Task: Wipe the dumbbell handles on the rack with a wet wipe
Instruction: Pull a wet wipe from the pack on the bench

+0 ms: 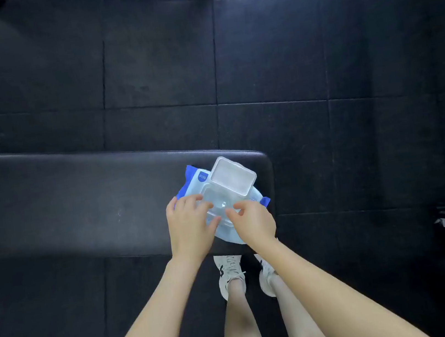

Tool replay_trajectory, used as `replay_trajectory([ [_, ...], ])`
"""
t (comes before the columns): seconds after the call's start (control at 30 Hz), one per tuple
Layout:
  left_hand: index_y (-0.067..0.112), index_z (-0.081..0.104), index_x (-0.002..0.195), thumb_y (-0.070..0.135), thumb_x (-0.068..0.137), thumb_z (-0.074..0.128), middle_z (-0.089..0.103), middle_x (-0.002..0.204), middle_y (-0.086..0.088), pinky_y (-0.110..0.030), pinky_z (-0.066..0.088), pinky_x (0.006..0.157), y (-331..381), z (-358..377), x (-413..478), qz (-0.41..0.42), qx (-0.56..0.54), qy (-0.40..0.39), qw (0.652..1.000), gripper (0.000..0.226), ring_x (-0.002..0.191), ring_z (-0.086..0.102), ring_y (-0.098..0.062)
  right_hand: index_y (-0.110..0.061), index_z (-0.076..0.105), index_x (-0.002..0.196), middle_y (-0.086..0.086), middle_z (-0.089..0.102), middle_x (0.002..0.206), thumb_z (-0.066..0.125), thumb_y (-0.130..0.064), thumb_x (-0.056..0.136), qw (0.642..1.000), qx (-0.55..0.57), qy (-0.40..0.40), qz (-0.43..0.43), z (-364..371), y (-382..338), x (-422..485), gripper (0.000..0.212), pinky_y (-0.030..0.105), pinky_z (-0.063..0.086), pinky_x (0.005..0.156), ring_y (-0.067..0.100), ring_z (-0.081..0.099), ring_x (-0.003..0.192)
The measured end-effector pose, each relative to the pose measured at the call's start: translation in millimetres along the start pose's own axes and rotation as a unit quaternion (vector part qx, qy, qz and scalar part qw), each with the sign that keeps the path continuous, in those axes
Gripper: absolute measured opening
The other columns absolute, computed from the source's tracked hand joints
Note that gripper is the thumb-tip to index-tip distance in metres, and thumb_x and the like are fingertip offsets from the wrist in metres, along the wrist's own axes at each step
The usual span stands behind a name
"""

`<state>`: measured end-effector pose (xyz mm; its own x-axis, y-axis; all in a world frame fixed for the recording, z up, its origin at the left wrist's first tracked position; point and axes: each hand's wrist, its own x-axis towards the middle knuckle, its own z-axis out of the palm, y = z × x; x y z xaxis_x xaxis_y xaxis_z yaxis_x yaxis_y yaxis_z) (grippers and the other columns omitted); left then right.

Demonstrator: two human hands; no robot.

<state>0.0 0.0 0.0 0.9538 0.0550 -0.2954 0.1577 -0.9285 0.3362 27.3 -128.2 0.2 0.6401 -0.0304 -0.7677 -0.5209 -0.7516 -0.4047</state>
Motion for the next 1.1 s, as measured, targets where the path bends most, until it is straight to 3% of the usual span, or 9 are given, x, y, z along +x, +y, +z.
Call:
replay_trajectory([
  [0.1,0.016,0.073,0.078,0.030,0.059,0.084,0.069,0.097,-0.007,-0.050,0.043,0.095,-7.3,21.3,0.8,-0.011,-0.006,0.034,0.999,0.026,0.087,0.066,-0.027,-0.018,0.067,0.097,-0.005,0.068,0.091,0.053,-0.043,0.090,0.998,-0.006,0.040,0.050,12.8,-8.2,12.2,0.030,0.026,0.035,0.060,0.019,0.061,0.083],
  [0.23,0.021,0.072,0.083,0.033,0.065,0.076,0.066,0.104,-0.007,-0.054,0.032,0.104,-7.7,32.4,-2.9,-0.028,-0.008,0.060,0.998,0.022,0.092,0.063,-0.029,-0.018,0.071,0.085,0.000,0.070,0.086,0.055,-0.028,0.089,0.994,0.043,0.058,0.078,19.4,-20.1,18.5,0.019,0.025,0.039,0.060,0.021,0.064,0.079],
  [0.37,0.022,0.071,0.077,0.026,0.065,0.073,0.067,0.094,-0.003,-0.058,0.033,0.102,-3.1,29.3,3.2,-0.055,-0.016,0.094,0.994,0.013,0.082,0.062,-0.027,-0.016,0.067,0.066,-0.003,0.063,0.062,0.054,-0.022,0.084,0.994,0.089,0.041,0.041,15.7,-28.4,12.9,0.023,0.026,0.037,0.055,0.014,0.054,0.061],
  [0.43,0.022,0.071,0.072,0.026,0.072,0.069,0.067,0.083,0.002,-0.055,0.033,0.103,-3.6,26.7,8.8,-0.109,-0.054,0.110,0.986,0.005,0.078,0.062,-0.024,-0.019,0.051,0.051,-0.005,0.045,0.046,0.052,-0.022,0.086,0.994,0.093,0.055,0.016,10.3,-27.1,9.4,0.035,0.027,0.031,0.051,0.013,0.040,0.051],
  [0.53,0.020,0.072,0.072,0.023,0.078,0.071,0.067,0.078,0.004,-0.048,0.027,0.107,-5.6,25.0,14.7,-0.164,-0.116,0.092,0.975,0.007,0.080,0.062,-0.022,-0.018,0.059,0.059,0.001,0.051,0.057,0.050,-0.023,0.090,0.991,-0.017,0.105,-0.078,8.4,-15.7,12.3,0.033,0.033,0.037,0.053,0.017,0.046,0.057],
  [0.63,0.016,0.074,0.075,0.023,0.079,0.071,0.069,0.083,0.003,-0.043,0.026,0.109,-8.9,24.2,17.9,-0.180,-0.150,0.073,0.969,0.008,0.082,0.062,-0.021,-0.020,0.070,0.064,-0.002,0.055,0.057,0.069,-0.014,0.075,0.949,-0.148,0.173,-0.219,15.8,-6.2,20.7,0.012,0.025,0.030,0.047,0.020,0.051,0.054],
  [0.77,0.016,0.074,0.077,0.024,0.081,0.070,0.069,0.088,0.006,-0.040,0.022,0.111,-13.3,24.5,20.9,-0.191,-0.163,0.061,0.966,0.010,0.086,0.060,-0.017,-0.019,0.055,0.048,-0.003,0.038,0.044,0.078,0.000,0.040,0.881,-0.327,0.202,-0.274,22.4,-8.8,30.1,0.031,0.022,0.019,0.050,0.017,0.029,0.044],
  [0.97,0.017,0.074,0.077,0.024,0.082,0.069,0.069,0.089,0.006,-0.037,0.018,0.111,-17.0,28.6,26.4,-0.206,-0.163,0.063,0.963,0.010,0.086,0.062,-0.017,-0.018,0.056,0.052,-0.002,0.039,0.048,0.066,0.004,0.050,0.802,-0.405,0.217,-0.382,16.0,7.7,36.9,0.024,0.024,0.022,0.051,0.017,0.038,0.046],
  [1.1,0.016,0.073,0.075,0.023,0.082,0.069,0.069,0.087,0.006,-0.037,0.018,0.111,-17.1,29.4,25.7,-0.196,-0.163,0.072,0.964,0.010,0.084,0.062,-0.017,-0.019,0.071,0.071,-0.004,0.044,0.050,0.058,0.001,0.061,0.776,-0.404,0.232,-0.425,20.6,16.9,44.8,0.026,0.024,0.027,0.049,0.018,0.041,0.047],
])
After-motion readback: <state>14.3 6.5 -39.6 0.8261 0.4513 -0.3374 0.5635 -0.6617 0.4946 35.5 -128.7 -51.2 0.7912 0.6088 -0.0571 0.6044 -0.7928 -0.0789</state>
